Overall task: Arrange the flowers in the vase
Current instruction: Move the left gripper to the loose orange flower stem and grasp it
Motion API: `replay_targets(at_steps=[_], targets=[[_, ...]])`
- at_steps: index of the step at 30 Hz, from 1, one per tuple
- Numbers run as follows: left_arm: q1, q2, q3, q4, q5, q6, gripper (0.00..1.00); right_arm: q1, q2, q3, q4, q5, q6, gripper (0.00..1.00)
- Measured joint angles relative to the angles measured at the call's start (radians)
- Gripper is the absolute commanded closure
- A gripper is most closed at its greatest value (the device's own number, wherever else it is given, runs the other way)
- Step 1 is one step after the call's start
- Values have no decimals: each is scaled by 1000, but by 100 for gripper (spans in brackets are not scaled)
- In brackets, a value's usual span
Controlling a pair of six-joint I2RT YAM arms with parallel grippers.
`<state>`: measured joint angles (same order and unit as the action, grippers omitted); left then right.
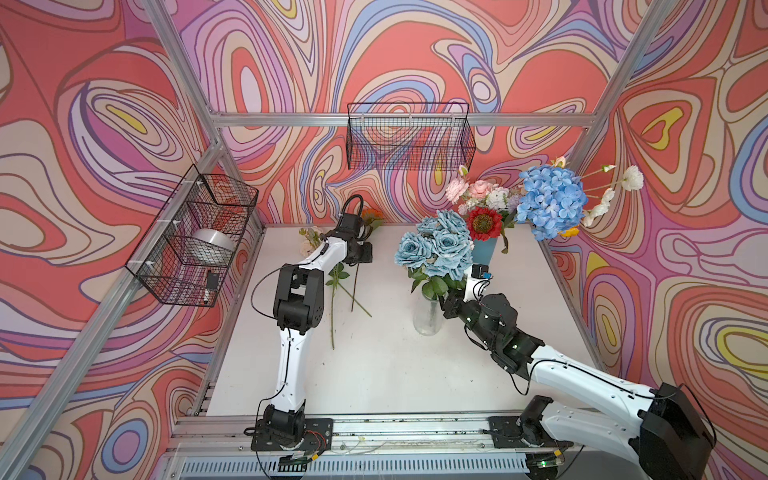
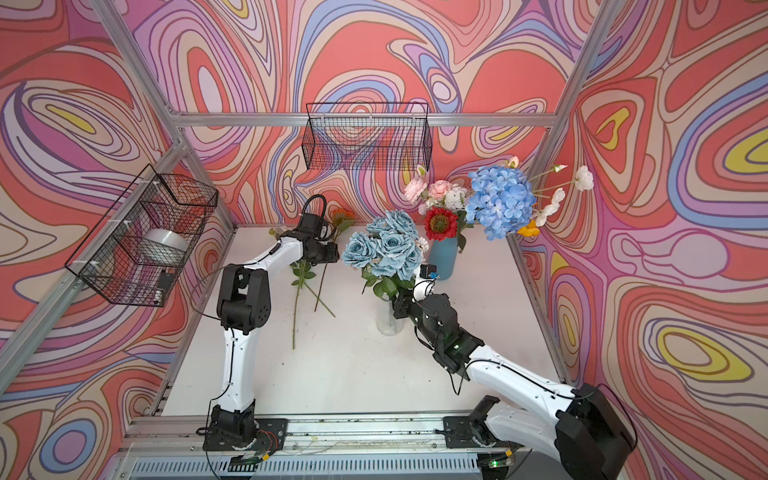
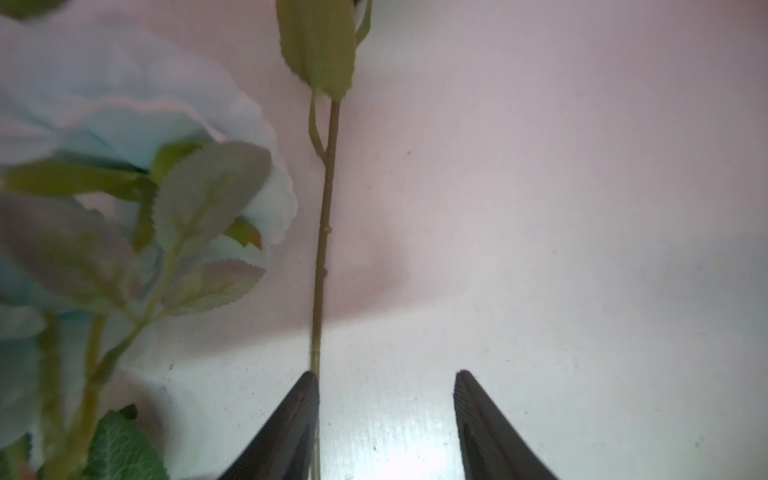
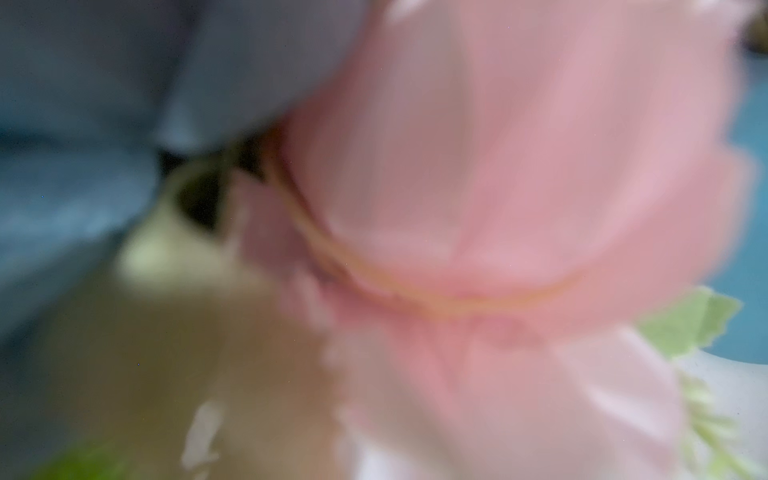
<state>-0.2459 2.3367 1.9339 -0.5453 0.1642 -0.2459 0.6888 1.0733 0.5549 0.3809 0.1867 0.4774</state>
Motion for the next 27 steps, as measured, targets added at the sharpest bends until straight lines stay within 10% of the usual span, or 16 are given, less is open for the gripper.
replay_targets(at_steps=[10,19,27], targets=[[0,132,206,-164,-89,7,56,0,0,0,-4,0,8,68],[0,217,344,-243,-98,10,100,0,-4,0,-18,0,13,68],[5,173,272,-219,-66,7,100,0,-13,-15,-12,11,27,70]])
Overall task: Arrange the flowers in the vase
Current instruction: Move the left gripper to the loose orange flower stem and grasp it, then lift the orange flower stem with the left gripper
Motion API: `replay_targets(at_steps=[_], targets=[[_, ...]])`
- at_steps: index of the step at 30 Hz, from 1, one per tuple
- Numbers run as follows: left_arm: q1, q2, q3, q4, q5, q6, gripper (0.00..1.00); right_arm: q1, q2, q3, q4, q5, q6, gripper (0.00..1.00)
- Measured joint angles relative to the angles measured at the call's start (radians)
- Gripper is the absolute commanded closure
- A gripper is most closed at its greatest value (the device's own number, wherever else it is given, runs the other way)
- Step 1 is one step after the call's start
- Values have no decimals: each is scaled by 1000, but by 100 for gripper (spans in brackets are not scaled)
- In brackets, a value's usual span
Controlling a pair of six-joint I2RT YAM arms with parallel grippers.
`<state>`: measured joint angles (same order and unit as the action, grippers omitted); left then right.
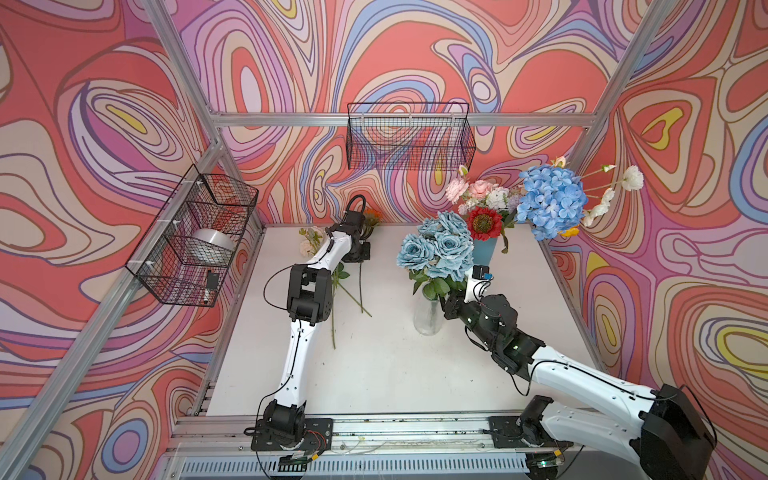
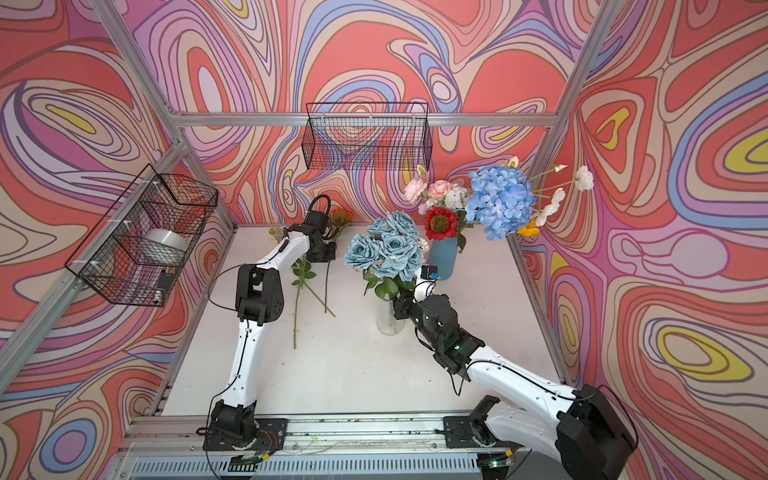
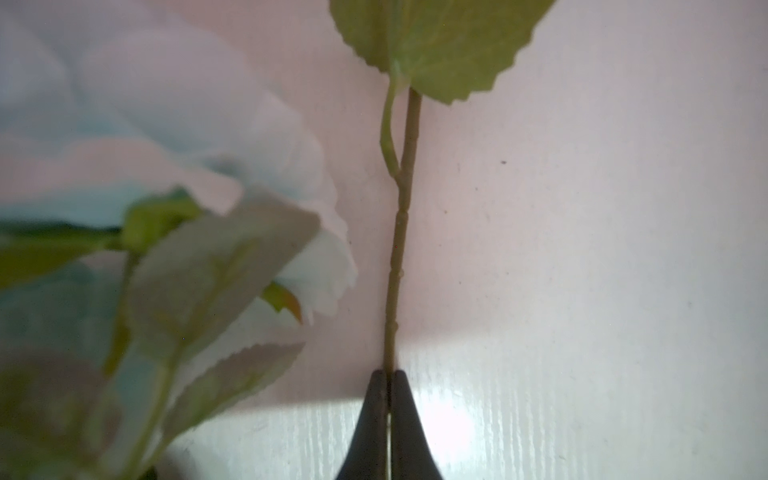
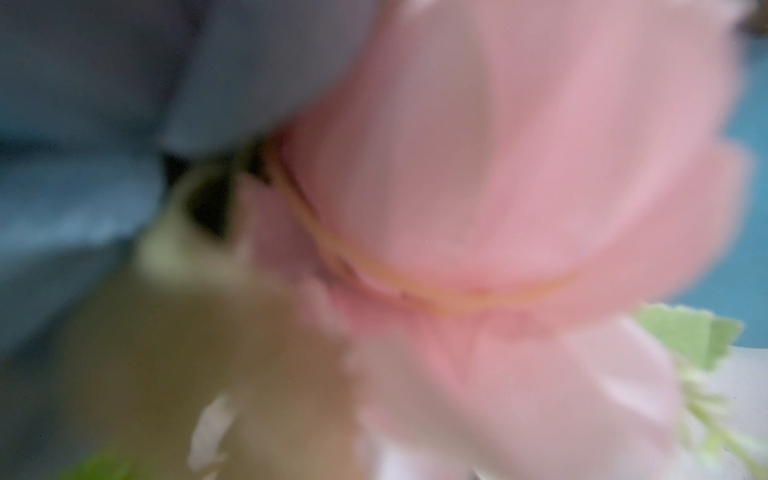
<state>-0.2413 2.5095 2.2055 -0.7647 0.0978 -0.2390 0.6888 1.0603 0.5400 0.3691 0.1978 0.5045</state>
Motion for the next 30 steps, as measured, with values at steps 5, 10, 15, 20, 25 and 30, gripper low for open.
replay_targets(at_steps=[5,10,15,20,25,30], targets=[[-1,-183,-280,70,35,-29,100,0,-7,-13,15,18,22,71],[-1,-423,-550,188,72,-84,100,0,-7,-17,24,28,37,71],[-2,-640,-843,339,122,-169,100,0,-2,-17,32,31,42,72],[-7,-748,-1055,422,176,-250,100,0,11,-17,45,29,48,72],[-15,-776,-1117,451,180,-271,100,0,22,-17,51,22,59,72],[-28,-763,-1080,475,170,-269,69,0,27,-16,51,19,60,72]])
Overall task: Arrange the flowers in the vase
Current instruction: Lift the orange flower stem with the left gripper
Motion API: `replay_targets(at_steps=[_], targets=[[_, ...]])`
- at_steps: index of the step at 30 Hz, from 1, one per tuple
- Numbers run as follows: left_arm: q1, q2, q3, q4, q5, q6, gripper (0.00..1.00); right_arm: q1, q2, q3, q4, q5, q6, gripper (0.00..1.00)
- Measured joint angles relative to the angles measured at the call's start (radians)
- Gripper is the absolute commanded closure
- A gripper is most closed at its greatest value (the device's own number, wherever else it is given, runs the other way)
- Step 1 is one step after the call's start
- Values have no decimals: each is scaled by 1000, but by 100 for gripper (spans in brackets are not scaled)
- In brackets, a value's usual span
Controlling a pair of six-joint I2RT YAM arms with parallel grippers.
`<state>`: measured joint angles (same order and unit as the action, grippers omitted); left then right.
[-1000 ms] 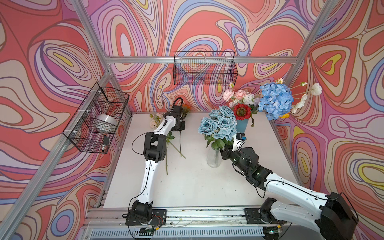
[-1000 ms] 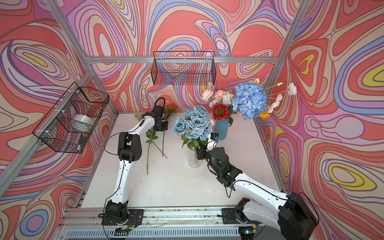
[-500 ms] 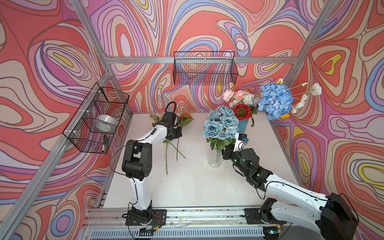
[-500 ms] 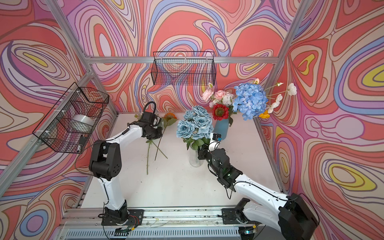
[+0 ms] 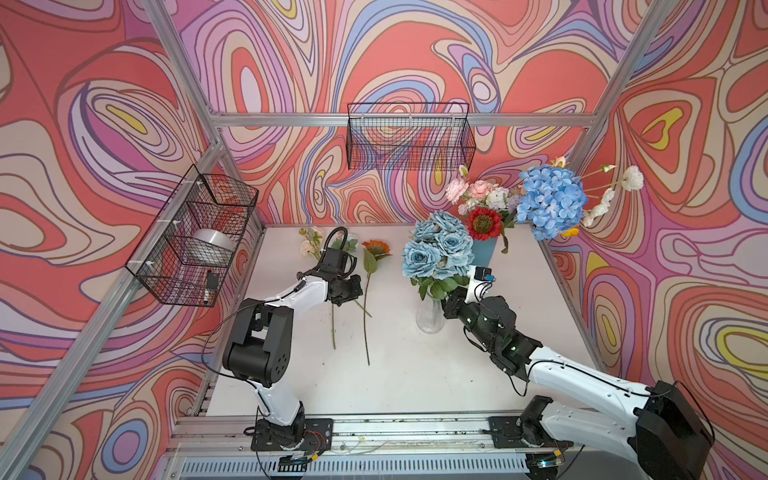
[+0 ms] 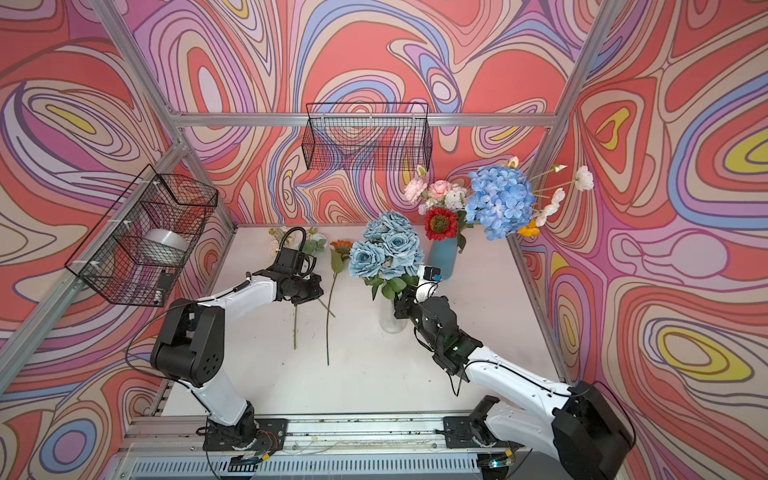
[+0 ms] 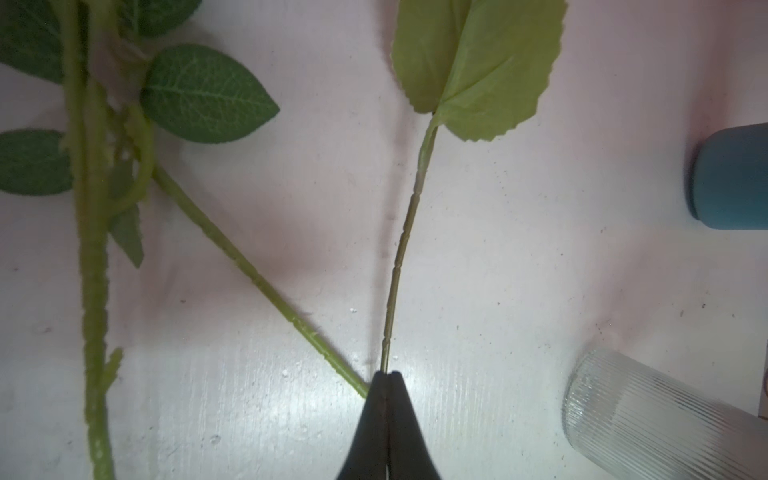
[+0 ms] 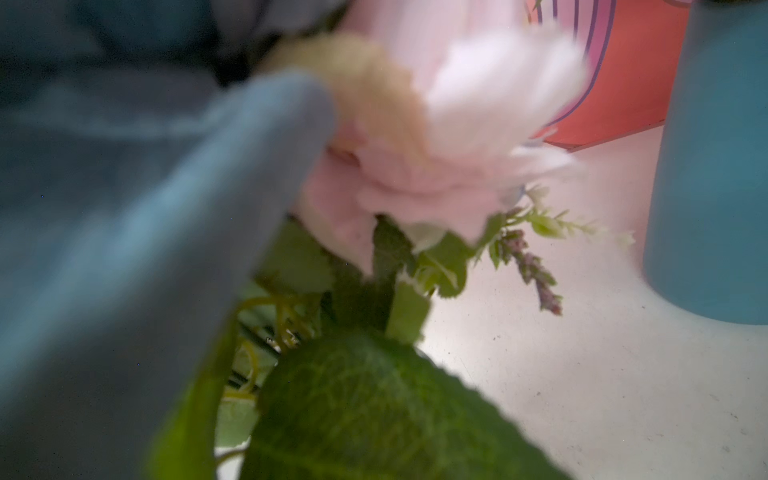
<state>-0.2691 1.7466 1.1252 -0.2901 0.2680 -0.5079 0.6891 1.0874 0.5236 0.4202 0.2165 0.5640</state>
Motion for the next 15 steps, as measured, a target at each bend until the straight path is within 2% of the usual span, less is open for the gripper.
replay_targets(at_steps=[2,8,11,15], targets=[[-8,44,67,2,-10,7,62,0,1,0,0,-1,0,71],[-34,244,314,-25,-49,54,59,0,1,0,3,-1,3,71],[-44,312,375,-64,-76,79,58,0,1,0,3,-1,6,71],[-50,346,382,-123,-118,105,58,0,-3,-2,4,0,7,71]])
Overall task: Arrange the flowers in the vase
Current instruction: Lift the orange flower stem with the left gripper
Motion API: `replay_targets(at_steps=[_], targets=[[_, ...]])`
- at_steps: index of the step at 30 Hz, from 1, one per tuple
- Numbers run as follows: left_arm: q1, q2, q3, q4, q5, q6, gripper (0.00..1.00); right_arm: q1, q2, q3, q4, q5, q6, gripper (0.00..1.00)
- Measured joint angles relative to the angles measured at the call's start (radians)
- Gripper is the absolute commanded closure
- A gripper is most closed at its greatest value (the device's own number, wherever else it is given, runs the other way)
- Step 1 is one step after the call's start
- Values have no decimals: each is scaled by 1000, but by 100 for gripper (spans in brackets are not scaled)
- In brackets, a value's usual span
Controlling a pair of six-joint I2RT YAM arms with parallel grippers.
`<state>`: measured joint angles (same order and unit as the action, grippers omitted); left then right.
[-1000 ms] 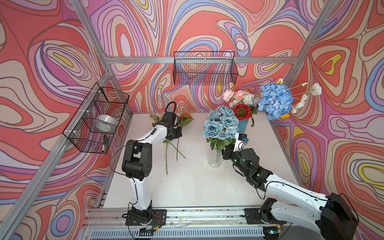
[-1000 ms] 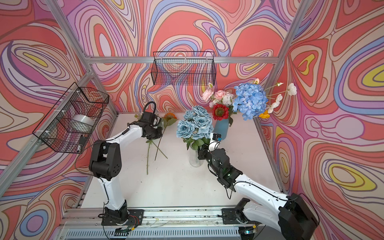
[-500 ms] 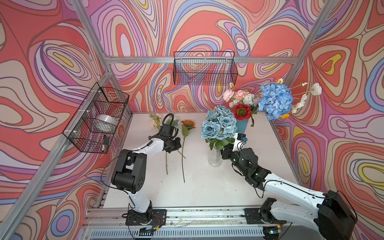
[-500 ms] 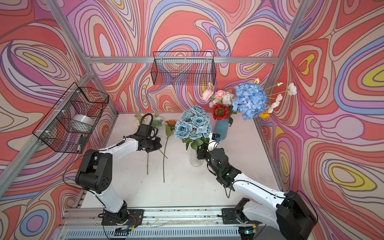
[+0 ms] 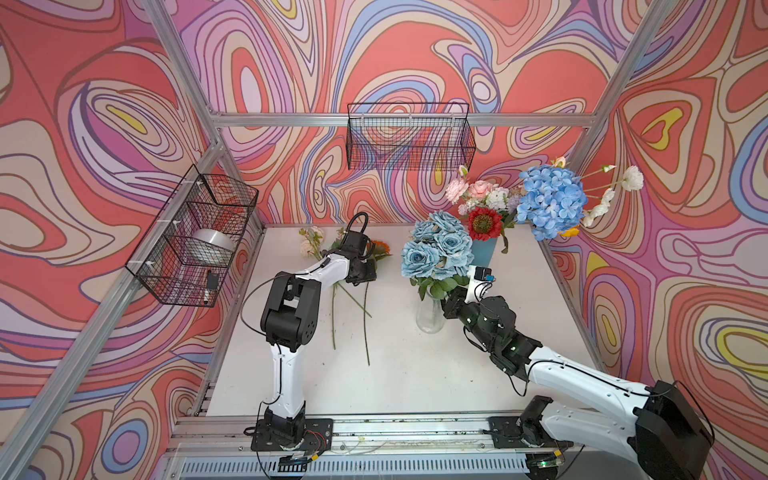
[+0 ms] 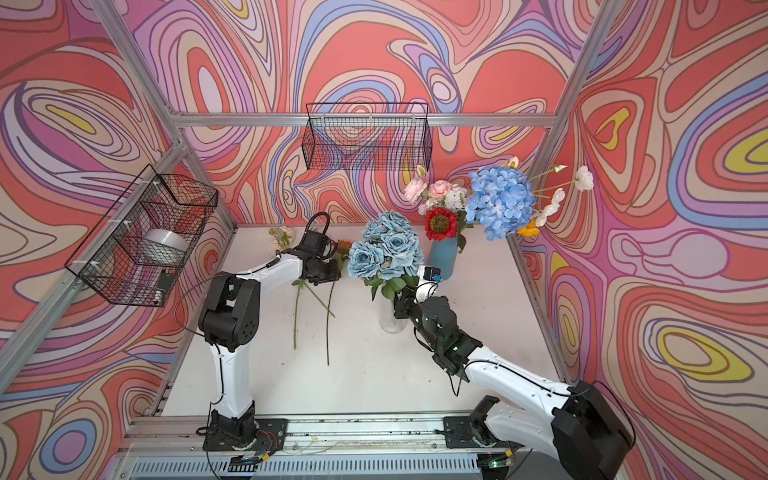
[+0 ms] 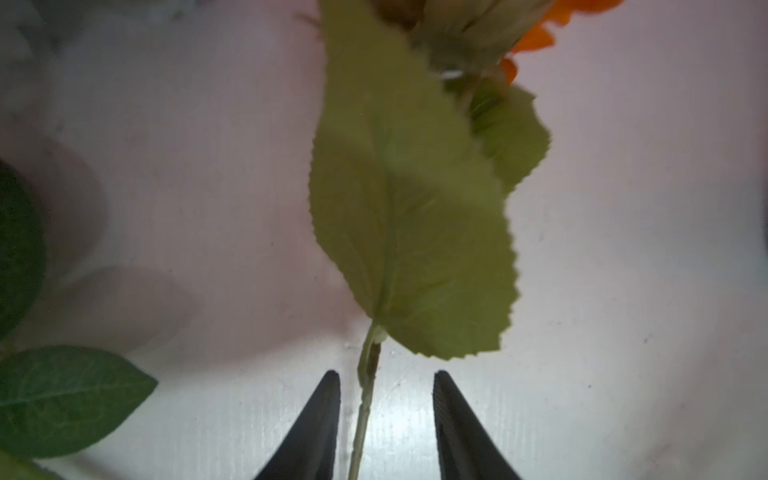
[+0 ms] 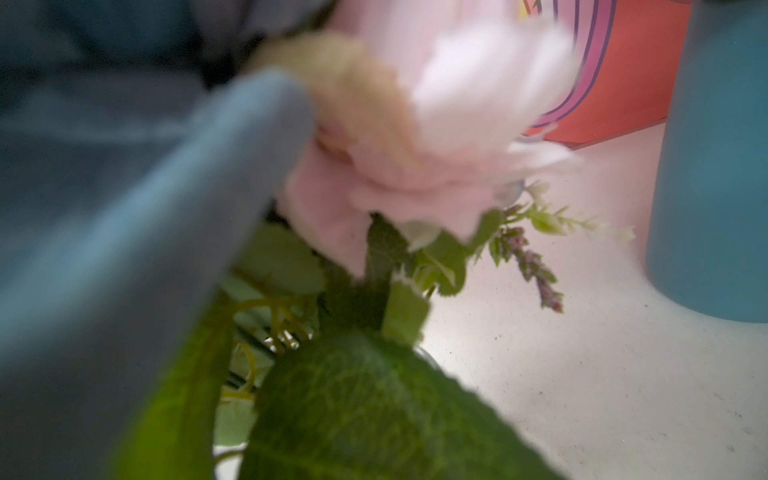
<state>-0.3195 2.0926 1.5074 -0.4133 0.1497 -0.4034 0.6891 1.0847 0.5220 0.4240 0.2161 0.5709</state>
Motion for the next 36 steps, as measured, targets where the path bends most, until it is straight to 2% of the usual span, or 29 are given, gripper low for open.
replay_targets(at_steps=[4,8,11,15,20,24,28,36], targets=[[-1,5,0,-30,-24,23,60,0,-8,-6,2,0,0,71],[-2,23,3,-37,-31,40,73,0,-18,-13,2,0,0,70],[-5,44,34,-42,-33,52,81,0,-33,-20,-4,1,0,64],[-9,73,72,-43,-40,67,99,0,-69,-21,-38,-8,-9,53],[-9,76,75,-44,-38,74,100,0,-151,-15,-145,-35,-48,36],[-9,59,53,-40,-27,70,100,0,-197,27,-304,-41,-99,16],[-9,7,-7,-52,-12,55,100,0,-203,84,-441,-37,-140,2],[-9,-179,-90,-57,44,2,100,0,-220,97,-598,-67,-224,2]])
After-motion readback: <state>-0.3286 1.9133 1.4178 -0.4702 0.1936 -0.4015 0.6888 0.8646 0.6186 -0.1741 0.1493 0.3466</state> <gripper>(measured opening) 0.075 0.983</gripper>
